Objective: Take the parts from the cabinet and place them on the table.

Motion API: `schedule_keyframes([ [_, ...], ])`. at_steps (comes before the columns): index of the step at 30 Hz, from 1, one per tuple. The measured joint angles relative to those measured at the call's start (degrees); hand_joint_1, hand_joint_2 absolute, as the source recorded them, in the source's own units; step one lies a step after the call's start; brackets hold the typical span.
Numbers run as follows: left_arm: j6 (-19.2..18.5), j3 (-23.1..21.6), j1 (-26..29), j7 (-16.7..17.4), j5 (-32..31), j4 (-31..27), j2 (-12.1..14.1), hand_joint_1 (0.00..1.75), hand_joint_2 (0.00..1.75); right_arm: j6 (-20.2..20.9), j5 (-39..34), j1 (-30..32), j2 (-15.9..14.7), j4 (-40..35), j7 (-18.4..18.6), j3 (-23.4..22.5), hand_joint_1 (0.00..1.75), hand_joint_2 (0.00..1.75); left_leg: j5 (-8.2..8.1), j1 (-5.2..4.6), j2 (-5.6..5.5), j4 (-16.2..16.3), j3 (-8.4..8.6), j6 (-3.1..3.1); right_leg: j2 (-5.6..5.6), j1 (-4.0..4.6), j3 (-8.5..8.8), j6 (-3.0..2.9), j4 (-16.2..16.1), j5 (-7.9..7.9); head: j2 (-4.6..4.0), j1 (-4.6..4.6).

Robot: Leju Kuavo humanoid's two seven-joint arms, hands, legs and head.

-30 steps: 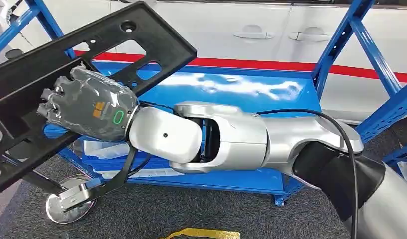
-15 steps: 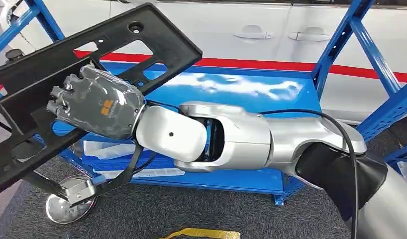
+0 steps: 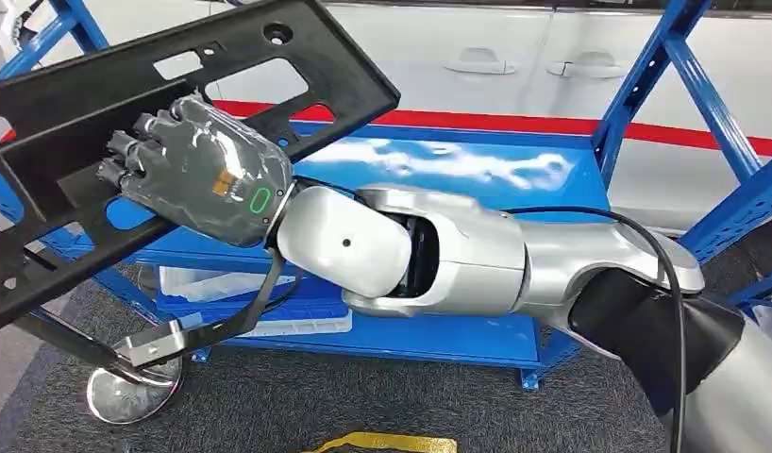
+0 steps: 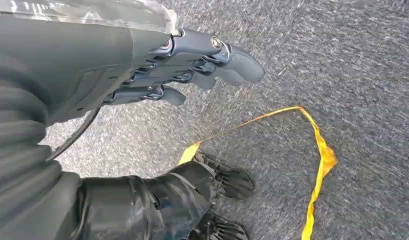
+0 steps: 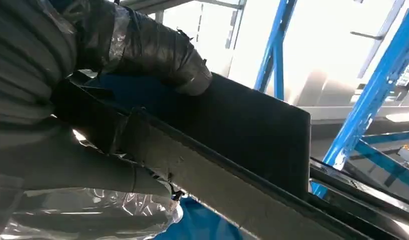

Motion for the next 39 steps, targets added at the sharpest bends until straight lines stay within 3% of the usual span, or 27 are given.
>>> schedule_keyframes([
  [1, 0.0, 0.0, 0.04, 0.0, -0.02, 0.0, -0.02, 0.0, 1.75, -0.07, 0.02, 0.28, -0.2, -0.02, 0.0, -0.37, 1.75, 1.75, 0.35, 0.26, 0.38, -0.92, 0.82, -0.04, -0.35, -0.19, 0.05, 0.18, 0.57, -0.31, 0.0, 0.15],
  [2, -0.04, 0.0, 0.0, 0.0, -0.02, 0.0, -0.07, 0.0, 1.75, -0.31, 0.04, 0.18, -0.31, -0.13, 0.0, -0.63, 1.75, 1.75, 0.51, 0.36, 0.32, -1.52, 1.3, 0.18, -0.39, -0.14, -0.72, 0.18, 2.82, -1.84, 0.0, 0.39],
  [4, -0.04, -0.02, -0.03, 0.02, -0.07, 0.0, -0.07, 0.0, 1.75, -0.46, 0.11, 0.35, -0.48, -0.15, 0.0, -0.72, 1.75, 1.75, 0.42, 0.49, 0.39, -1.49, 1.52, 0.15, -0.47, -0.57, -5.12, 0.71, 11.75, -5.75, 0.0, 0.48],
  [5, -0.04, -0.02, -0.02, 0.02, -0.07, 0.0, -0.07, 0.0, 1.75, -0.46, 0.11, 0.45, -0.52, -0.15, 0.0, -0.72, 1.75, 1.75, 0.38, 0.48, 0.41, -1.46, 1.52, 0.13, -0.49, -0.64, -5.77, 0.79, 12.92, -6.15, 0.0, 0.5],
  [11, -0.04, -0.02, -0.03, 0.02, -0.07, 0.0, -0.07, 0.0, 1.75, -0.46, 0.11, 0.47, -0.52, -0.15, 0.0, -0.72, 1.75, 1.75, 0.37, 0.49, 0.41, -1.46, 1.52, 0.13, -0.49, -0.66, -5.89, 0.81, 13.13, -6.21, 0.0, 0.5],
  [14, -0.04, -0.02, -0.03, 0.02, -0.09, 0.0, -0.07, 0.0, 1.75, -0.46, 0.11, 0.73, -0.57, -0.15, 0.0, -0.72, 1.75, 1.75, 0.28, 0.53, 0.41, -1.37, 1.51, 0.12, -0.51, -0.79, -6.88, 0.95, 14.88, -6.68, 0.0, 0.46],
  [15, -0.04, -0.02, 0.01, 0.04, -0.07, 0.0, -0.11, 0.0, 1.75, -0.48, 0.22, 1.21, -0.81, -0.13, 0.0, -0.72, 1.75, 1.75, -0.26, 0.94, 0.31, -0.78, 1.54, -0.44, -0.62, -1.38, -6.9, 1.51, 13.94, -4.43, 0.0, 0.48],
  [16, -0.04, -0.02, 0.02, 0.07, -0.09, 0.0, -0.11, 0.0, 1.75, -0.46, 0.28, 1.21, -0.87, -0.13, 0.0, -0.72, 1.75, 1.75, -0.47, 1.09, 0.25, -0.5, 1.54, -0.63, -0.64, -1.54, -5.89, 1.68, 11.83, -3.06, 0.0, 0.46],
  [17, 0.13, -0.09, -0.06, 0.15, -0.07, 0.02, 0.24, 0.0, 1.75, -0.5, 1.16, 1.26, -0.94, -0.39, -0.13, -0.72, 1.75, 1.75, -2.35, 1.35, -0.17, 1.71, 0.73, -2.93, -0.09, -1.66, -1.0, 0.72, 2.05, -0.4, 0.0, 0.63],
  [18, 0.17, -0.55, -0.01, -0.02, -0.09, 0.04, 0.22, 0.0, 1.75, -0.55, 1.68, 1.36, -1.2, -0.44, -0.11, -0.74, 1.75, 1.75, -3.39, 1.62, 0.11, 2.36, 0.53, -3.65, -0.18, -1.61, -1.14, -1.02, 2.06, -0.33, 0.0, 0.55],
  [21, 0.17, -0.68, -0.12, -0.18, -0.22, 0.04, 0.22, 0.0, 1.75, -0.59, 2.03, 1.4, -1.22, -0.44, -0.24, -0.76, 1.75, 1.75, -9.39, 1.25, 0.2, 13.99, -4.75, -3.33, -0.19, -1.1, -1.19, -1.46, 2.04, -0.37, 0.0, 0.54],
  [22, 0.17, -0.79, -0.11, -0.18, -0.28, 0.04, 0.24, 0.0, 1.75, -0.59, 2.03, 1.49, -1.22, -0.41, -0.31, -0.76, 1.75, 1.75, -10.84, 1.09, 0.2, 18.42, -6.99, -3.12, -0.19, -0.75, -1.21, -1.59, 2.04, -0.37, 0.0, 0.57],
  [23, 0.17, -0.94, -0.07, -0.17, -0.31, 0.04, 0.24, 0.0, 1.75, -0.59, 2.05, 1.58, -1.22, -0.41, -0.31, -0.76, 1.75, 1.75, -10.86, 0.89, 0.19, 20.17, -8.01, -2.89, -0.18, -0.46, -1.23, -1.77, 2.04, -0.33, 0.0, 0.59],
  [24, 0.17, -1.03, -0.04, -0.18, -0.31, 0.04, 0.22, 0.0, 1.75, -0.57, 2.08, 1.6, -1.22, -0.41, -0.31, -0.76, 1.75, 1.75, -9.56, 0.6, 0.19, 19.18, -7.74, -2.43, -0.16, -0.17, -1.22, -1.85, 2.04, -0.3, 0.0, 0.59],
  [25, 0.17, -1.05, -0.07, -0.17, -0.31, 0.04, 0.22, 0.0, 1.75, -0.59, 2.14, 1.6, -1.22, -0.41, -0.31, -0.76, 1.75, 1.75, -7.22, 0.24, 0.19, 15.7, -6.23, -1.82, -0.13, 0.05, -1.21, -1.95, 2.04, -0.25, 0.0, 0.59],
  [27, 0.17, -1.07, -0.16, -0.18, -0.33, 0.04, 0.37, 0.0, 1.75, -0.63, 2.23, 1.48, -1.22, -0.41, -0.35, -0.76, 1.75, 1.75, -2.22, -0.6, 0.18, 5.32, -1.15, -0.37, -0.07, 0.3, -1.11, -2.07, 2.04, -0.16, 0.0, 0.59],
  [28, 0.17, -1.18, -0.26, -0.15, -0.35, 0.04, 0.55, 0.0, 1.75, -0.63, 2.3, 1.39, -1.22, -0.41, -0.35, -0.76, 1.75, 1.75, -2.96, -0.93, 0.2, 3.42, -0.09, -0.02, -0.08, 0.64, -1.23, -1.94, 2.04, 0.01, 0.0, 0.7],
  [29, 0.15, -1.36, -0.35, -0.15, -0.42, 0.04, 0.55, 0.0, 1.75, -0.66, 2.38, 1.37, -1.22, -0.41, -0.37, -0.76, 1.75, 1.75, -2.37, -1.17, 0.12, 3.06, -0.28, -0.25, -0.13, 0.46, -1.4, -1.8, 2.05, 0.23, 0.0, 0.59],
  [32, 0.09, -1.53, -0.28, -0.04, -0.48, 0.04, 0.7, 0.0, 1.75, -0.7, 2.56, 1.36, -1.25, -0.41, -0.39, -0.76, 1.75, 1.75, -1.32, -1.36, 0.06, 2.47, -0.5, 0.22, -0.19, 0.28, -1.45, -0.81, 1.43, 1.17, 0.0, 0.59],
  [33, 0.04, -1.62, -0.37, -0.04, -0.48, 0.04, 0.68, 0.0, 1.75, -0.72, 2.62, 1.36, -1.31, -0.41, -0.39, -0.76, 1.75, 1.75, -0.42, -0.67, 0.53, 1.54, -0.39, 0.34, -0.29, 0.35, -1.73, -0.55, 1.91, 0.49, 0.0, 0.68],
  [34, 0.02, -1.7, -0.4, 0.0, -0.48, 0.04, 0.68, 0.0, 1.75, -0.74, 2.69, 1.14, -1.31, -0.39, -0.44, -0.76, 1.75, 1.75, 0.15, -0.77, 0.44, 1.04, -0.55, 0.63, -0.37, 0.42, -2.3, -0.16, 3.24, -1.59, 0.0, 0.81],
  [35, 0.0, -1.75, -0.45, 0.02, -0.48, 0.04, 0.68, 0.0, 1.75, -0.79, 2.73, 1.01, -1.31, -0.39, -0.44, -0.76, 1.75, 1.75, 0.51, -0.77, 0.59, 1.03, -0.99, 1.16, -0.39, 0.28, -3.41, 0.06, 6.52, -4.57, 0.0, 0.85],
  [37, -0.07, -1.83, -0.43, 0.02, -0.5, 0.04, 0.68, 0.0, 1.75, -0.83, 2.82, 1.19, -1.33, -0.37, -0.55, -0.76, 1.75, 1.75, 1.07, -0.84, 0.68, 1.21, -1.98, 1.17, -0.46, -0.06, -5.83, 0.49, 14.98, -9.45, 0.0, 0.85],
  [38, -0.09, -1.84, -0.42, 0.07, -0.5, 0.04, 0.7, 0.0, 1.75, -0.83, 2.82, 1.4, -1.35, -0.37, -0.63, -0.76, 1.75, 1.75, 1.48, -0.84, 0.74, 1.38, -2.63, 1.14, -0.51, -0.22, -6.19, 0.67, 17.7, -10.27, 0.0, 0.9],
  [39, -0.11, -1.86, -0.42, 0.11, -0.5, 0.04, 0.7, 0.0, 1.75, -0.83, 2.82, 1.42, -1.38, -0.37, -0.7, -0.76, 1.75, 1.75, 1.8, -0.82, 0.74, 1.56, -3.24, 1.01, -0.54, -0.38, -5.24, 0.8, 17.3, -9.56, 0.0, 0.92],
])
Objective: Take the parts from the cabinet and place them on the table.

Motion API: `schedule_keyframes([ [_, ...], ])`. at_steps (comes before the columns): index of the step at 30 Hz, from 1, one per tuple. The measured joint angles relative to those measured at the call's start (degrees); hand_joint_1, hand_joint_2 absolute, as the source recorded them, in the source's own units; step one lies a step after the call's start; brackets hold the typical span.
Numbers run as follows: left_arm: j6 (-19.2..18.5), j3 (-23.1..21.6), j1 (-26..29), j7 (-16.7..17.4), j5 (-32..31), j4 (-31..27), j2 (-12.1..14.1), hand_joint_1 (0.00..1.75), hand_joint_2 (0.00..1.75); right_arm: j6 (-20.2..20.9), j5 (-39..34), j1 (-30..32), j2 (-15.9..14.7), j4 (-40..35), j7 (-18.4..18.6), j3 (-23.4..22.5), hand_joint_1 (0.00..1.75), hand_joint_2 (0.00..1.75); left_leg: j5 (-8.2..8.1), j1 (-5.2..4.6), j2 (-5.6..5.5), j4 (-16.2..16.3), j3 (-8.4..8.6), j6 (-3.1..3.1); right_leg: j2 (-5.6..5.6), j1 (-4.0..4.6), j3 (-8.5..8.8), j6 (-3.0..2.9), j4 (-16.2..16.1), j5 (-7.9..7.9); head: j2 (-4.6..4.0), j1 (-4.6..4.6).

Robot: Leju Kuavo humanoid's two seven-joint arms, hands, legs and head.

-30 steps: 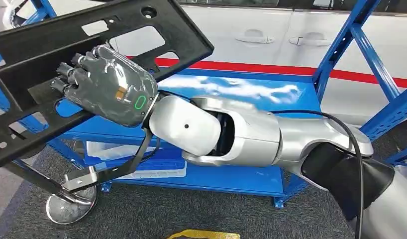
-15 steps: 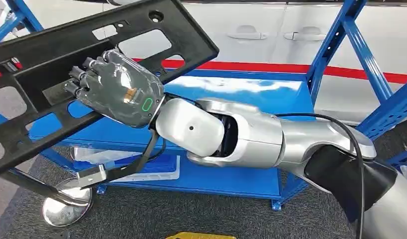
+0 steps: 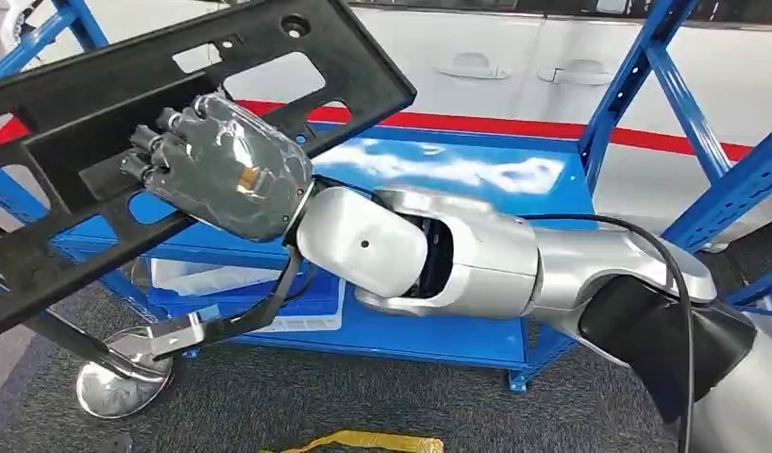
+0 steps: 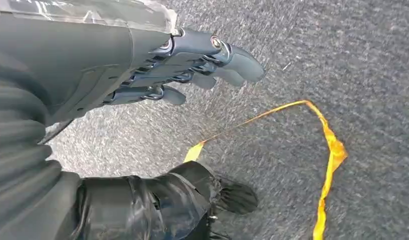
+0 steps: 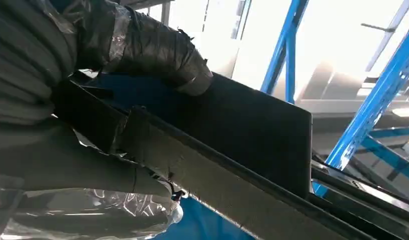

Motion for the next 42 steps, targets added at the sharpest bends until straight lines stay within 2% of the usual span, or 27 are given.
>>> schedule_keyframes([
  [1, -0.04, -0.04, 0.0, 0.0, -0.02, 0.0, -0.02, 0.0, 1.75, 0.0, 0.0, -0.02, -0.02, 0.0, -0.02, 0.0, 1.75, 1.75, 0.31, 0.01, 0.0, 0.24, -0.61, -0.12, -0.03, -0.18, 2.1, 0.07, -2.57, 1.43, 0.0, -0.04],
  [3, -0.09, -0.09, -0.01, 0.0, -0.02, 0.0, 0.0, 0.0, 1.75, 0.0, 0.02, -0.16, -0.02, 0.0, -0.11, 0.0, 1.75, 1.75, 0.71, 0.05, -0.05, 0.94, -1.63, -0.5, -0.09, -0.38, 8.88, 0.0, -12.02, 4.32, 0.0, -0.02],
  [4, -0.11, -0.11, 0.01, 0.02, -0.02, 0.0, 0.0, 0.0, 1.75, 0.0, 0.02, -0.31, 0.0, 0.0, -0.13, 0.0, 1.75, 1.75, 0.93, -0.02, -0.09, 1.23, -2.26, -0.84, -0.01, -0.23, 10.94, -0.4, -15.79, 2.73, 0.0, 0.02],
  [5, -0.11, -0.13, -0.04, 0.09, 0.0, 0.0, 0.0, 0.0, 1.75, -0.02, 0.02, -0.31, 0.0, -0.04, -0.17, -0.02, 1.75, 1.75, 1.23, 0.01, -0.07, 1.29, -2.32, -1.26, 0.11, 0.3, 10.52, -0.93, -15.33, 4.03, 0.0, -0.22],
  [8, -0.11, -0.13, 0.07, 0.24, 0.02, 0.0, 0.0, 0.0, 1.75, 0.02, 0.04, -0.35, -0.04, -0.02, -0.2, -0.11, 1.75, 1.75, 2.47, 0.29, -0.21, 0.94, -2.46, -2.41, 0.04, 0.6, 10.03, -1.98, -15.78, 4.8, 0.0, 0.11],
  [9, -0.15, -0.15, 0.15, 0.28, 0.0, 0.04, 0.13, 0.0, 1.75, 0.04, 0.04, -0.32, -0.02, 0.0, -0.28, -0.11, 1.75, 1.75, 1.91, 0.52, -0.28, 1.26, -2.92, -2.78, -0.22, 0.1, 9.74, -2.77, -16.51, 5.71, 0.0, 0.11],
  [11, -0.15, -0.15, 0.15, 0.59, 0.0, 0.04, 0.04, 0.0, 1.75, 0.02, 0.05, -0.42, 0.02, 0.0, -0.33, -0.11, 1.75, 1.75, -3.59, 0.65, -0.29, 5.69, -4.84, -3.29, -0.33, 0.1, 8.54, -3.61, -16.71, 6.91, 0.0, -0.21],
  [12, -0.15, -0.15, 0.14, 0.7, 0.0, 0.04, 0.04, 0.0, 1.75, 0.02, 0.04, -0.41, 0.02, 0.0, -0.33, -0.11, 1.75, 1.75, -6.59, 0.73, -0.29, 9.77, -6.0, -3.52, -0.33, 0.15, 7.82, -3.66, -16.71, 7.44, 0.0, -0.2],
  [14, -0.15, -0.15, 0.16, 0.87, 0.0, 0.04, 0.04, 0.0, 1.75, 0.02, 0.04, -0.32, 0.02, 0.0, -0.35, -0.11, 1.75, 1.75, -10.44, 0.75, -0.28, 17.77, -7.92, -3.87, -0.33, 0.22, 6.2, -3.67, -16.63, 8.6, 0.0, -0.24],
  [15, -0.17, -0.15, 0.16, 0.94, 0.0, 0.04, -0.04, 0.0, 1.75, 0.02, 0.04, -0.27, 0.02, 0.0, -0.35, -0.11, 1.75, 1.75, -9.68, 0.78, -0.28, 19.13, -7.65, -3.92, -0.33, 0.22, 5.29, -3.63, -16.61, 9.25, 0.0, -0.28],
  [16, -0.17, -0.15, 0.15, 1.01, -0.07, 0.04, -0.11, 0.0, 1.75, 0.02, 0.04, -0.21, 0.02, 0.0, -0.35, -0.11, 1.75, 1.75, -7.87, 0.83, -0.28, 17.76, -5.98, -3.96, -0.32, 0.21, 4.55, -3.57, -16.59, 9.81, 0.0, -0.24],
  [18, -0.15, -0.28, 0.07, 1.38, -1.05, 0.04, -0.15, 0.0, 1.75, -0.11, 0.15, -0.13, 0.02, 0.0, -0.31, -0.11, 1.75, 1.75, -4.05, 0.85, -0.27, 9.15, 0.51, -3.83, -0.28, 0.16, 3.16, -3.26, -16.42, 10.88, 0.0, -0.24],
  [19, -0.09, -0.76, -0.07, 1.44, -1.46, 0.04, -0.18, 0.0, 1.75, -0.24, 0.26, -0.14, 0.04, -0.02, -0.17, -0.13, 1.75, 1.75, -4.96, 0.85, -0.28, 3.6, 4.28, -3.59, -0.28, 0.16, 2.8, -2.97, -16.27, 11.31, 0.0, -0.28],
  [20, -0.02, -1.09, -0.22, 1.47, -1.75, 0.04, -0.17, 0.0, 1.75, -0.22, 0.24, -0.16, -0.04, -0.02, -0.13, -0.28, 1.75, 1.75, -6.46, 0.41, -0.39, -0.38, 6.58, -3.17, -0.33, 0.36, 2.36, -2.61, -16.29, 11.69, 0.0, -0.22],
  [24, 0.07, -1.16, -0.14, 1.53, -1.51, 0.07, -0.37, 0.0, 1.75, 0.79, -0.18, -0.01, -0.02, 0.0, -0.46, -0.31, 1.75, 1.75, -4.36, 0.46, -0.5, -0.36, 5.07, -1.56, -0.29, 0.46, 2.55, -1.29, -17.13, 13.61, 0.0, -0.2],
  [25, 0.07, -1.18, -0.23, 1.57, -1.27, 0.07, -0.42, 0.0, 1.75, 1.09, -0.53, -0.01, -0.07, 0.04, -0.55, -0.31, 1.75, 1.75, -3.49, 0.66, -0.01, -0.53, 4.98, -1.05, -0.27, 0.19, 1.75, -1.08, -16.06, 11.66, 0.0, -0.31],
  [26, 0.07, -1.18, -0.31, 1.62, -1.16, 0.07, -0.42, 0.0, 1.75, 1.42, -0.85, -0.07, -0.07, 0.04, -0.55, -0.31, 1.75, 1.75, -2.94, 0.59, 0.01, -0.59, 4.11, -0.44, -0.31, 0.25, 0.76, -0.95, -13.22, 8.02, 0.0, -0.09],
  [28, 0.07, -1.18, -0.27, 1.92, -1.07, 0.07, -0.42, 0.0, 1.75, 1.6, -1.01, -0.01, -0.07, 0.07, -0.57, -0.31, 1.75, 1.75, -1.62, 0.5, 0.12, -0.5, 2.5, -0.2, -0.33, 0.19, -1.45, -0.68, -4.33, 1.51, 0.0, 0.0],
  [29, 0.07, -1.18, -0.25, 2.05, -1.01, 0.07, -0.42, 0.0, 1.75, 1.66, -1.11, 0.03, -0.09, 0.09, -0.61, -0.31, 1.75, 1.75, -1.0, 0.46, 0.16, -0.44, 1.67, -0.24, -0.34, 0.18, -2.17, -0.57, -0.46, 0.18, 0.0, -0.07],
  [31, 0.07, -1.18, -0.24, 2.23, -0.98, 0.07, -0.42, 0.0, 1.75, 1.73, -1.14, 0.09, -0.09, 0.17, -0.61, -0.31, 1.75, 1.75, 0.25, 0.46, 0.17, -0.3, -0.14, -0.43, -0.35, 0.16, -0.73, -0.52, 1.26, 2.37, 0.0, -0.04],
  [33, -0.04, -1.2, -0.24, 2.47, -0.98, 0.07, -0.46, 0.0, 1.75, 1.73, -1.14, 0.06, -0.09, 0.22, -0.61, -0.31, 1.75, 1.75, 1.3, 0.47, 0.12, 0.11, -1.68, -0.82, -0.34, 0.06, 5.3, -0.73, -6.04, 6.11, 0.0, -0.02],
  [34, -0.13, -1.18, -0.24, 2.53, -0.98, 0.07, -0.48, 0.0, 1.75, 1.73, -1.14, 0.02, -0.09, 0.22, -0.61, -0.31, 1.75, 1.75, 1.62, 0.47, 0.03, 0.52, -2.18, -1.08, -0.31, -0.01, 9.14, -0.92, -11.04, 5.79, 0.0, 0.02],
  [35, -0.15, -1.2, -0.23, 2.62, -0.96, 0.07, -0.48, 0.0, 1.75, 1.7, -1.16, -0.04, -0.04, 0.22, -0.61, -0.31, 1.75, 1.75, 1.87, 0.21, -0.1, 0.82, -2.84, -1.41, -0.22, 0.27, 11.91, -1.03, -15.53, 3.32, 0.0, 0.0],
  [37, -0.46, -1.2, -0.17, 2.8, -0.79, 0.07, -0.48, 0.0, 1.75, 1.77, -1.44, -0.09, 0.13, 0.28, -0.63, -0.35, 1.75, 1.75, 2.94, 0.29, -0.12, 0.69, -2.82, -2.09, -0.06, 0.48, 11.85, -1.42, -16.71, 3.72, 0.0, 0.15],
  [39, -0.76, -1.2, -0.05, 2.78, -0.7, 0.09, -0.46, 0.0, 1.75, 1.9, -1.59, -0.09, 0.26, 0.39, -0.7, -0.33, 1.75, 1.75, 4.19, 0.57, -0.28, 0.16, -3.16, -2.84, -0.22, 0.68, 11.08, -2.3, -16.82, 4.82, 0.0, 0.17],
  [40, -0.92, -1.2, -0.04, 2.75, -0.68, 0.11, -0.5, 0.0, 1.75, 1.99, -1.68, -0.09, 0.46, 0.44, -0.72, -0.31, 1.75, 1.75, 2.59, 0.89, -0.29, 0.88, -3.66, -3.09, -0.59, 0.37, 10.65, -2.77, -17.11, 5.62, 0.0, 0.09],
  [42, -0.92, -1.2, -0.02, 2.75, -0.7, 0.11, -0.74, 0.0, 1.75, 2.05, -1.7, -0.23, 0.74, 0.55, -0.72, -0.31, 1.75, 1.75, -4.35, 0.95, -0.26, 7.13, -6.35, -3.59, -0.57, 0.31, 8.9, -3.6, -17.12, 7.01, 0.0, -0.24],
])
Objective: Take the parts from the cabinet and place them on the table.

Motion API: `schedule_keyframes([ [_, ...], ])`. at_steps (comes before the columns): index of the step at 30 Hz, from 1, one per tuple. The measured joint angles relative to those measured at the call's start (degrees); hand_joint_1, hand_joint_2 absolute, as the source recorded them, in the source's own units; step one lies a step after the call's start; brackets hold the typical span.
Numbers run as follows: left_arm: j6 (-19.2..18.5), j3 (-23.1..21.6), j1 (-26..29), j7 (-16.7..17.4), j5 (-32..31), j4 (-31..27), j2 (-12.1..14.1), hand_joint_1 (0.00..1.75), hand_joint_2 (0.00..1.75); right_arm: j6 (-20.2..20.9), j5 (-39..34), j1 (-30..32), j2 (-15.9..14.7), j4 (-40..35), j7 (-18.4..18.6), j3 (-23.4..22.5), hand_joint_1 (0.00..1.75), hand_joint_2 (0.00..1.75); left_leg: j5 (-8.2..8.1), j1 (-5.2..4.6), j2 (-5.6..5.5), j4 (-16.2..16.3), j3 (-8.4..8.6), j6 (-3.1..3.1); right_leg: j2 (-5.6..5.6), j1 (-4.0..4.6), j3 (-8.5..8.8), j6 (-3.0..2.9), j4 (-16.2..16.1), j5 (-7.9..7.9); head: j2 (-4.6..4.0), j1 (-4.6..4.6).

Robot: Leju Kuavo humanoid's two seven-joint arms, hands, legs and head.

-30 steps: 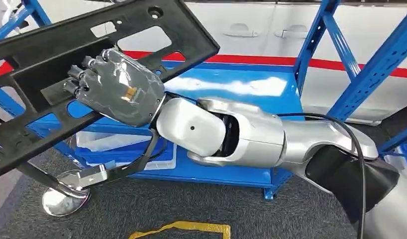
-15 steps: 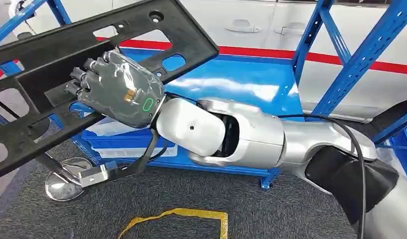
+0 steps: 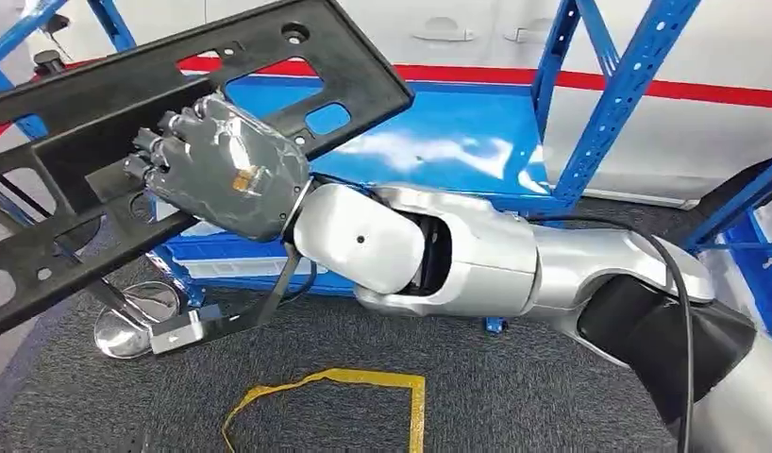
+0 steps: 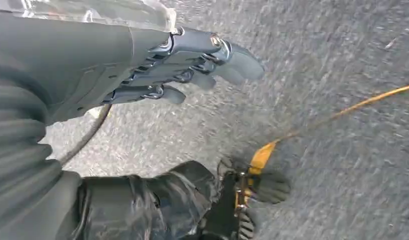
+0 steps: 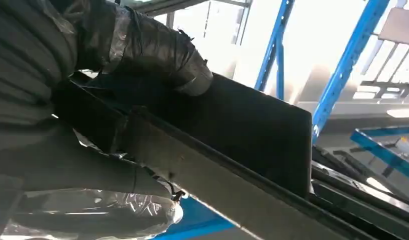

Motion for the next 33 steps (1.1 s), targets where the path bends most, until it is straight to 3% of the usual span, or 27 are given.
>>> schedule_keyframes([
  [1, 0.0, 0.0, 0.01, 0.0, 0.0, 0.0, 0.0, 0.0, 1.75, 0.02, 0.0, -0.03, 0.17, 0.09, 0.02, 0.0, 1.75, 1.75, -3.03, 0.03, 0.0, 4.63, -1.13, -0.18, 0.0, 0.08, -0.91, 0.01, 0.01, 0.71, 0.0, 0.02],
  [2, -0.02, 0.0, 0.01, 0.02, 0.0, 0.0, -0.04, 0.0, 1.75, 0.07, 0.0, -0.02, 0.22, 0.15, 0.02, 0.0, 1.75, 1.75, -4.64, 0.01, -0.01, 8.71, -1.93, -0.24, 0.0, 0.18, -1.87, 0.01, 0.05, 1.43, 0.0, 0.04],
  [3, -0.04, 0.0, -0.01, 0.02, 0.0, 0.0, -0.11, 0.0, 1.75, 0.09, 0.0, -0.01, 0.22, 0.2, 0.02, 0.02, 1.75, 1.75, -4.39, 0.0, -0.01, 10.99, -1.96, -0.21, 0.02, 0.26, -2.77, 0.01, 0.07, 2.11, 0.0, 0.02],
  [4, -0.04, 0.0, 0.0, 0.02, 0.0, 0.0, -0.13, 0.0, 1.75, 0.15, 0.0, -0.01, 0.22, 0.28, 0.02, 0.02, 1.75, 1.75, -2.82, -0.02, -0.02, 11.05, -0.87, -0.04, 0.02, 0.37, -3.75, 0.01, 0.11, 2.85, 0.0, 0.07],
  [5, -0.04, 0.0, 0.0, 0.02, 0.0, 0.0, -0.13, 0.0, 1.75, 0.17, 0.0, -0.01, 0.22, 0.37, 0.0, 0.02, 1.75, 1.75, -0.62, -0.09, -0.02, 8.86, 1.4, 0.2, 0.03, 0.4, -4.69, 0.05, 0.16, 3.52, 0.0, 0.04],
  [6, -0.04, 0.0, -0.01, 0.02, 0.0, 0.0, -0.13, 0.0, 1.75, 0.15, 0.0, -0.02, 0.22, 0.44, 0.02, 0.02, 1.75, 1.75, 1.02, -0.27, -0.02, 4.8, 4.78, 0.52, 0.07, 0.41, -5.46, 0.13, 0.21, 4.17, 0.0, 0.07],
  [7, -0.04, 0.0, -0.06, 0.0, 0.0, 0.0, -0.11, 0.0, 1.75, 0.15, 0.0, -0.04, 0.24, 0.44, 0.02, 0.02, 1.75, 1.75, 1.18, -0.48, -0.03, -0.24, 8.88, 0.89, 0.08, 0.4, -5.96, 0.28, 0.24, 4.74, 0.0, 0.02],
  [8, -0.04, 0.0, -0.19, 0.0, 0.0, 0.0, -0.02, 0.0, 1.75, 0.15, 0.0, -0.12, 0.31, 0.44, 0.02, 0.0, 1.75, 1.75, -1.62, -0.89, -0.04, -5.69, 12.59, 1.36, 0.07, 0.48, -6.3, 0.55, 0.3, 5.2, 0.0, 0.07],
  [9, -0.04, 0.0, -0.26, -0.09, 0.0, 0.0, 0.0, 0.0, 1.75, 0.15, 0.0, -0.12, 0.31, 0.5, 0.04, -0.02, 1.75, 1.75, -1.81, -1.1, -0.07, -7.6, 13.62, 1.41, -0.08, 0.38, -6.24, 0.86, 0.23, 5.68, 0.0, 0.26],
  [10, 0.0, 0.0, -0.18, -0.09, 0.0, 0.0, -0.02, 0.0, 1.75, 0.15, 0.0, -0.14, 0.31, 0.57, 0.02, -0.02, 1.75, 1.75, -0.89, -1.33, -0.15, -7.22, 12.58, 1.69, -0.14, 0.32, -5.99, 1.18, -0.18, 6.29, 0.0, 0.13],
  [11, 0.0, -0.02, -0.3, -0.09, 0.0, 0.0, 0.0, 0.0, 1.75, 0.13, 0.0, -0.3, 0.35, 0.57, 0.02, -0.02, 1.75, 1.75, -0.88, -1.46, -0.17, -7.45, 12.94, 1.91, -0.16, 0.17, -6.12, 1.54, -0.47, 6.94, 0.0, -0.31],
  [12, 0.02, -0.02, -0.28, -0.11, 0.0, 0.0, 0.0, 0.0, 1.75, 0.15, 0.0, -0.39, 0.35, 0.61, 0.02, -0.02, 1.75, 1.75, -0.17, -1.47, -0.15, -7.73, 12.38, 2.33, -0.13, 0.21, -6.1, 1.85, -0.77, 7.52, 0.0, -0.11],
  [13, 0.02, -0.02, -0.22, -0.11, 0.02, 0.0, -0.07, 0.0, 1.75, 0.17, 0.0, -0.35, 0.26, 0.72, 0.02, 0.0, 1.75, 1.75, 0.99, -0.67, 0.15, -8.62, 12.55, 2.89, -0.03, 0.38, -6.52, 2.27, -0.36, 6.99, 0.0, -0.15],
  [15, -0.09, -0.02, -0.3, -0.09, 0.07, 0.0, -0.11, 0.0, 1.75, 0.22, 0.0, -0.69, 0.26, 0.81, 0.02, 0.0, 1.75, 1.75, 2.59, -0.93, 0.48, -8.72, 10.88, 3.48, 0.11, 0.25, -8.42, 2.62, 4.89, 0.17, 0.0, 0.11],
  [17, -0.42, -0.02, -0.3, 0.22, 0.18, 0.0, -0.13, 0.0, 1.75, 0.2, 0.0, -0.63, 0.28, 0.9, 0.02, 0.04, 1.75, 1.75, 4.08, -0.99, 0.46, -8.55, 8.73, 3.51, 0.09, 0.13, -10.48, 2.81, 13.98, -5.69, 0.0, 0.13],
  [18, -0.44, -0.02, -0.3, 0.44, 0.2, 0.0, -0.13, 0.0, 1.75, 0.02, 0.02, -0.54, 0.31, 1.09, 0.0, 0.09, 1.75, 1.75, 4.81, -1.0, 0.46, -8.42, 7.65, 3.48, 0.08, 0.07, -10.8, 2.86, 17.02, -6.43, 0.0, 0.2],
  [19, -0.48, -0.02, -0.29, 0.64, 0.31, 0.0, -0.13, 0.0, 1.75, -0.33, 0.02, -0.45, 0.39, 1.42, -0.06, 0.13, 1.75, 1.75, 5.63, -0.99, 0.46, -8.21, 6.4, 3.36, 0.07, -0.01, -10.03, 2.87, 17.99, -5.31, 0.0, 0.22],
  [21, -0.5, -0.02, -0.25, 0.72, 0.63, 0.0, -0.13, 0.0, 1.75, -1.1, 0.02, -0.41, 0.9, 2.58, -0.48, 0.22, 1.75, 1.75, 6.87, -0.98, 0.44, -7.78, 4.29, 3.09, 0.05, -0.11, -5.54, 2.7, 13.43, -1.52, 0.0, 0.26],
  [22, -0.59, -0.02, -0.25, 0.55, 0.79, 0.0, -0.13, 0.0, 1.75, -1.53, 0.04, -0.44, 1.42, 3.28, -0.7, 0.22, 1.75, 1.75, 7.5, -0.98, 0.41, -7.51, 3.32, 2.91, 0.06, -0.11, -1.72, 2.47, 8.57, -0.54, 0.0, 0.24],
  [23, -0.7, -0.02, -0.27, 0.35, 0.83, 0.0, -0.13, 0.0, 1.75, -1.79, 0.04, -0.56, 1.86, 3.67, -0.77, 0.22, 1.75, 1.75, 8.0, -0.96, 0.41, -7.13, 2.67, 2.67, 0.13, -0.05, 1.58, 2.19, 3.59, -2.53, 0.0, 0.26],
  [24, -0.79, -0.02, -0.29, 0.17, 0.85, 0.0, -0.11, 0.0, 1.75, -1.86, 0.04, -0.8, 2.43, 3.89, -0.92, 0.22, 1.75, 1.75, 8.49, -1.07, 0.43, -6.97, 1.99, 2.26, 0.21, 0.41, 3.35, 2.19, -0.31, -4.12, 0.0, 0.2],
  [27, -0.96, -0.04, -0.22, -0.13, 0.9, 0.02, 0.06, 0.0, 1.75, -2.03, 0.04, -1.32, 3.17, 5.03, -0.98, 0.22, 1.75, 1.75, 10.4, -0.56, 0.27, -7.63, 1.86, 1.26, 0.2, 0.94, 2.45, 1.58, -0.1, -2.31, 0.0, 0.64],
  [28, -0.98, -0.06, -0.1, -0.15, 0.94, 0.09, 0.18, 0.0, 1.75, -1.95, 0.02, -1.36, 3.21, 5.59, -0.98, 0.24, 1.75, 1.75, 10.21, -0.38, 0.09, -7.68, 1.39, 0.91, -0.09, 0.48, 2.06, 0.98, -0.57, -1.44, 0.0, 0.72],
  [29, -1.01, -0.13, -0.04, -0.11, 1.0, 0.09, 0.09, 0.0, 1.75, -1.86, 0.0, -1.44, 3.72, 5.88, -0.98, 0.24, 1.75, 1.75, 7.99, -0.25, 0.08, -6.48, 0.55, 0.56, -0.14, 0.47, 1.36, 0.7, -0.63, -0.68, 0.0, 0.59],
  [31, -1.09, -0.42, 0.05, -0.09, 1.03, 0.09, 0.0, 0.0, 1.75, -1.64, 0.0, -1.68, 4.02, 6.29, -0.77, 0.24, 1.75, 1.75, 0.43, -0.11, 0.12, 0.82, -1.64, 0.03, -0.17, 0.38, -0.37, 0.06, -0.62, 0.72, 0.0, 0.33],
  [32, -1.09, -0.44, 0.03, 0.07, 1.07, 0.09, 0.0, 0.0, 1.75, -1.57, 0.0, -1.7, 4.07, 6.4, -0.72, 0.24, 1.75, 1.75, -2.3, -0.03, 0.11, 4.85, -2.37, -0.19, -0.18, 0.38, -1.16, 0.07, -0.61, 1.36, 0.0, 0.39],
  [33, -1.09, -0.46, 0.02, 0.15, 1.14, 0.09, -0.02, 0.0, 1.75, -1.46, 0.0, -1.68, 4.13, 6.56, -0.72, 0.24, 1.75, 1.75, -3.58, 0.07, 0.11, 8.25, -2.61, -0.42, -0.18, 0.37, -2.09, 0.1, -0.58, 2.01, 0.0, 0.41],
])
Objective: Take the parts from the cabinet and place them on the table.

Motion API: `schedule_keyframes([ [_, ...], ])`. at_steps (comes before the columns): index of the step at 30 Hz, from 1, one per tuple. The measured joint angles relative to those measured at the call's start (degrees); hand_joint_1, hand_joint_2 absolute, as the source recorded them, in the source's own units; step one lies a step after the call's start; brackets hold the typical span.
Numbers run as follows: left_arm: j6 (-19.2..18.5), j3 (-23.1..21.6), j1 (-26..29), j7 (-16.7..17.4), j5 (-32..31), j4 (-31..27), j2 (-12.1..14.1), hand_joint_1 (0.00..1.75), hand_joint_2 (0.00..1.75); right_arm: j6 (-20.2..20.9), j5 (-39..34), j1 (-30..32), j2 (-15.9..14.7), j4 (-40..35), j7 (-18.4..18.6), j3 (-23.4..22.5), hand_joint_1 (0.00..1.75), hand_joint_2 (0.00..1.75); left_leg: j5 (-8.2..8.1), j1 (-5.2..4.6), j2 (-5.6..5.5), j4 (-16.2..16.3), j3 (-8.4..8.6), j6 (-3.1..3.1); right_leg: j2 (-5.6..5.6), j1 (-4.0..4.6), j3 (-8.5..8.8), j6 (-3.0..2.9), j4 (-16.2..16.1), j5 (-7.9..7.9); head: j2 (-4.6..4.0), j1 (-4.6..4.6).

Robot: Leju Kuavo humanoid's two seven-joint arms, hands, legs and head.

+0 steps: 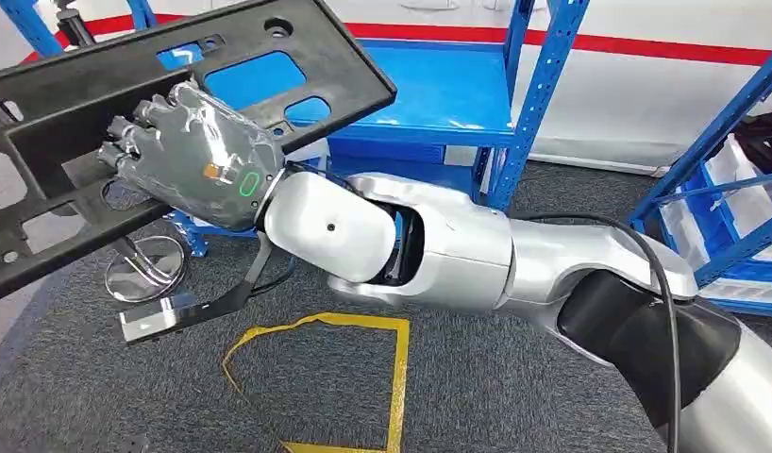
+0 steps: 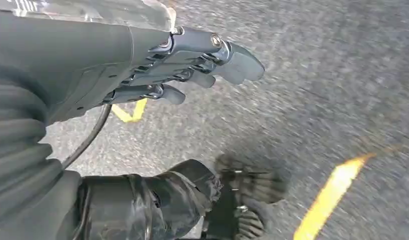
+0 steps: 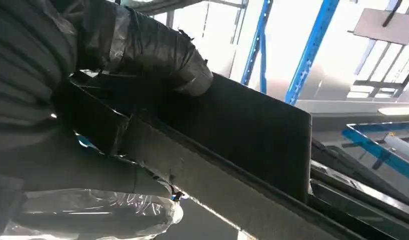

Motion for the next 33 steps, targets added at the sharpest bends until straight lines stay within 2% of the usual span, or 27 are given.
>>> schedule_keyframes([
  [1, 0.0, -0.11, 0.0, 0.07, 0.0, 0.0, -0.04, 0.0, 1.75, 0.11, 0.0, 0.01, 0.04, 0.2, 0.02, 0.04, 1.75, 1.75, 0.93, 0.11, 0.01, 1.46, 0.56, -0.15, 0.0, -0.02, -0.97, 0.09, 0.06, 0.7, 0.0, -0.04],
  [2, 0.0, -0.33, -0.05, 0.07, 0.0, 0.0, -0.09, 0.0, 1.75, 0.26, 0.0, 0.01, 0.04, 0.46, 0.07, 0.13, 1.75, 1.75, 2.93, 0.22, 0.01, 0.85, 2.05, -0.28, 0.0, -0.14, -1.97, 0.24, 0.15, 1.39, 0.0, 0.0],
  [3, 0.0, -0.53, -0.07, 0.09, 0.0, 0.0, -0.13, 0.0, 1.75, 0.35, 0.0, 0.03, 0.04, 0.66, 0.11, 0.22, 1.75, 1.75, 5.07, 0.27, 0.01, -1.7, 4.63, -0.37, 0.03, -0.29, -2.97, 0.5, 0.29, 2.0, 0.0, 0.05],
  [4, 0.0, -0.57, -0.07, 0.07, 0.02, 0.0, -0.17, 0.0, 1.75, 0.46, -0.02, 0.05, 0.04, 0.79, 0.15, 0.22, 1.75, 1.75, 6.1, 0.33, 0.02, -5.54, 7.84, -0.44, 0.07, -0.42, -3.79, 0.77, 0.48, 2.53, 0.0, 0.0],
  [6, 0.04, -0.61, -0.27, -0.33, 0.24, -0.02, -0.26, 0.0, 1.75, 0.74, 0.0, -0.11, -0.04, 0.88, 0.42, 0.2, 1.75, 1.75, 2.36, -0.06, -0.16, -14.67, 14.52, -0.25, 0.13, -0.27, -4.92, 1.5, 0.79, 3.11, 0.0, 0.09],
  [7, 0.11, -0.63, -0.32, -0.52, 0.29, 0.0, -0.31, 0.0, 1.75, 0.9, 0.0, -0.05, -0.02, 0.96, 0.59, 0.2, 1.75, 1.75, 2.64, -0.22, -0.47, -14.66, 13.84, 0.73, 0.01, -0.2, -4.79, 1.92, 0.68, 3.68, 0.0, 0.35],
  [9, 0.09, -0.81, -0.25, -0.5, 0.64, 0.0, -0.33, 0.0, 1.75, 1.05, 0.02, -0.06, -0.02, 1.01, 0.72, 0.22, 1.75, 1.75, 3.08, -0.45, -0.5, -14.76, 13.46, 1.42, 0.01, -0.34, -4.81, 2.48, 0.34, 4.63, 0.0, 0.5],
  [10, 0.04, -0.83, -0.17, -0.44, 0.63, 0.02, -0.39, 0.0, 1.75, 1.18, 0.02, -0.04, -0.04, 1.07, 0.72, 0.26, 1.75, 1.75, 3.67, -0.04, -0.4, -15.3, 13.35, 2.09, 0.09, -0.06, -4.95, 2.86, 0.31, 4.79, 0.0, 0.55],
  [11, 0.04, -0.83, -0.13, -0.35, 0.66, 0.02, -0.44, 0.0, 1.75, 1.29, 0.04, -0.01, -0.07, 1.14, 0.74, 0.26, 1.75, 1.75, 4.16, 0.03, -0.31, -15.42, 13.37, 2.5, 0.17, -0.43, -5.35, 3.11, 1.12, 3.71, 0.0, 0.51],
  [12, 0.04, -0.85, -0.15, -0.19, 0.7, 0.02, -0.48, 0.0, 1.75, 1.38, 0.15, -0.05, -0.07, 1.18, 0.74, 0.26, 1.75, 1.75, 4.49, -0.02, -0.52, -15.43, 13.08, 3.0, 0.12, -0.36, -6.59, 3.26, 3.92, 1.14, 0.0, 0.81],
  [14, 0.13, -0.85, -0.13, 0.09, 0.74, 0.02, -0.5, 0.0, 1.75, 1.49, 0.57, 0.04, -0.04, 1.2, 0.74, 0.35, 1.75, 1.75, 5.06, -0.16, -0.62, -15.38, 12.35, 3.5, 0.12, -0.43, -10.02, 3.47, 13.49, -4.06, 0.0, 0.86],
  [15, 0.13, -0.85, -0.12, 0.09, 0.74, 0.02, -0.5, 0.0, 1.75, 1.55, 0.74, 0.17, -0.07, 1.23, 0.74, 0.5, 1.75, 1.75, 5.32, -0.22, -0.88, -15.31, 11.97, 3.58, 0.13, -0.43, -11.36, 3.49, 17.49, -5.51, 0.0, 0.85],
  [16, 0.15, -0.85, -0.1, 0.15, 0.74, 0.02, -0.5, 0.0, 1.75, 1.6, 0.81, 0.29, -0.07, 1.27, 0.74, 0.66, 1.75, 1.75, 5.5, -0.28, -1.32, -15.26, 11.66, 3.55, 0.14, -0.42, -11.55, 3.44, 18.91, -5.66, 0.0, 0.9],
  [17, 0.15, -0.85, -0.04, 0.22, 0.74, 0.02, -0.5, 0.0, 1.75, 1.62, 0.89, 0.43, -0.07, 1.33, 0.74, 0.85, 1.75, 1.75, 5.64, -0.33, -1.79, -15.23, 11.49, 3.5, 0.18, -0.4, -10.35, 3.29, 17.5, -4.67, 0.0, 0.88],
  [18, 0.17, -0.85, 0.04, 0.22, 0.74, 0.02, -0.5, 0.0, 1.75, 1.62, 0.94, 0.48, -0.07, 1.4, 0.74, 1.05, 1.75, 1.75, 5.68, -0.4, -2.28, -15.18, 11.44, 3.45, 0.43, -0.31, -7.72, 2.95, 13.68, -2.75, 0.0, 0.92],
  [19, 0.17, -0.85, 0.06, 0.26, 0.74, 0.02, -0.52, 0.0, 1.75, 1.6, 0.96, 0.43, -0.07, 1.4, 0.74, 1.11, 1.75, 1.75, 5.7, -0.46, -2.83, -15.11, 11.45, 3.43, 1.3, -0.22, -4.36, 2.4, 8.17, -0.43, 0.0, 0.88],
  [20, 0.15, -0.85, 0.04, 0.26, 0.74, 0.02, -0.59, 0.0, 1.75, 1.57, 1.03, 0.33, -0.04, 1.4, 0.74, 1.11, 1.75, 1.75, 5.69, -0.38, -3.36, -14.98, 11.42, 3.41, 3.05, -0.13, -1.66, 1.69, 2.93, 0.82, 0.0, 0.88],
  [21, 0.17, -0.87, -0.06, 0.26, 0.72, 0.02, -0.92, 0.0, 1.75, 1.57, 1.03, 0.36, -0.02, 1.4, 0.74, 1.14, 1.75, 1.75, 5.85, -0.38, -3.69, -14.92, 10.84, 3.05, 4.79, -0.45, -0.36, 1.22, 2.17, 0.12, 0.0, 0.46],
  [24, 0.17, -0.87, -0.07, 0.39, 0.72, 0.06, -0.94, 0.0, 1.75, 1.57, 1.05, 0.34, -0.04, 1.6, 0.74, 1.33, 1.75, 1.75, 6.5, 0.62, -5.27, -15.33, 10.39, 1.87, 3.13, 0.08, -0.39, 1.11, 1.22, 0.3, 0.0, 1.34],
  [25, 0.2, -0.9, 0.09, 0.39, 0.72, 0.07, -0.94, 0.0, 1.75, 1.55, 1.05, 0.3, 0.02, 1.6, 0.74, 1.31, 1.75, 1.75, 6.72, 0.07, -5.99, -15.62, 10.44, 1.38, 2.3, -0.3, 0.33, 0.8, -0.33, 0.47, 0.0, 1.31],
  [26, 0.22, -0.92, 0.38, 0.42, 0.74, 0.09, -1.01, 0.0, 1.75, 1.53, 1.07, 0.22, 0.11, 1.6, 0.74, 1.33, 1.75, 1.75, 6.03, 0.24, -4.93, -15.53, 9.98, 1.35, 1.52, -0.72, 1.05, 0.75, -1.59, 0.67, 0.0, 1.34],
  [27, 0.15, -0.94, 0.31, 0.42, 0.74, 0.09, -1.07, 0.0, 1.75, 1.51, 1.09, 0.08, 0.31, 1.57, 0.74, 1.31, 1.75, 1.75, 4.86, 0.01, -2.84, -13.81, 9.25, 1.01, 1.15, -0.67, 1.27, 0.67, -2.33, 0.87, 0.0, 1.13],
  [28, 0.17, -0.94, 0.1, 0.39, 0.7, 0.09, -1.05, 0.0, 1.75, 1.51, 1.14, -0.08, 0.37, 1.6, 0.74, 1.31, 1.75, 1.75, 2.91, 0.12, -1.83, -10.12, 7.37, 0.84, 0.39, -0.71, 1.28, 0.65, -2.35, 0.93, 0.0, 1.23],
  [30, 0.15, -0.94, 0.08, 0.39, 0.68, 0.09, -0.98, 0.0, 1.75, 1.53, 1.18, 0.24, 0.37, 1.68, 0.72, 1.57, 1.75, 1.75, 0.25, 0.31, -1.02, -1.49, 3.01, 0.21, -0.99, -0.7, 1.24, 0.62, -2.15, 0.73, 0.0, 1.12],
  [31, 0.13, -0.96, 0.19, 0.39, 0.68, 0.09, -1.01, 0.0, 1.75, 1.51, 1.18, 0.51, 0.35, 1.77, 0.7, 1.77, 1.75, 1.75, 0.4, 0.44, -0.81, 0.46, 1.76, -0.05, -1.57, -0.74, 1.16, 0.65, -1.98, 0.62, 0.0, 1.16],
  [32, 0.04, -0.96, 0.31, 0.28, 0.63, 0.09, -1.01, 0.0, 1.75, 1.53, 1.18, 0.71, 0.37, 1.82, 0.63, 1.86, 1.75, 1.75, 1.74, 0.61, -0.58, -0.38, 1.9, -0.33, -2.06, -0.82, 1.09, 0.78, -1.77, 0.48, 0.0, 1.11],
  [33, 0.0, -0.96, 0.39, 0.18, 0.59, 0.09, -1.01, 0.0, 1.75, 1.53, 1.18, 0.77, 0.37, 1.81, 0.57, 1.88, 1.75, 1.75, 4.28, 0.82, -0.3, -4.08, 3.51, -0.59, -2.66, -0.94, 1.03, 1.06, -1.37, 0.2, 0.0, 1.14],
])
